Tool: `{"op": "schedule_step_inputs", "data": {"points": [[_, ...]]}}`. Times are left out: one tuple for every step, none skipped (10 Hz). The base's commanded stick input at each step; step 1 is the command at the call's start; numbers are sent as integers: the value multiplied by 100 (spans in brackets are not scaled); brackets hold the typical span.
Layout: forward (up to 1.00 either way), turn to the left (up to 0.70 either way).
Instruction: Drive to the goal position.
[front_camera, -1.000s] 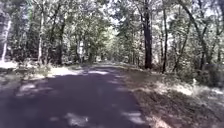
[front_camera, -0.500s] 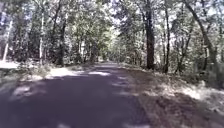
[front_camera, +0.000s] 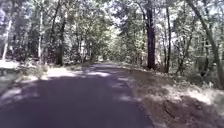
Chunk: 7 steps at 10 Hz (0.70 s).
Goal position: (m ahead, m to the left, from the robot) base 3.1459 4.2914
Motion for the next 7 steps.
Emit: {"op": "schedule_step_inputs", "data": {"points": [[45, 0], [45, 0], [45, 0], [45, 0], [45, 0], [45, 0], [45, 0]]}}
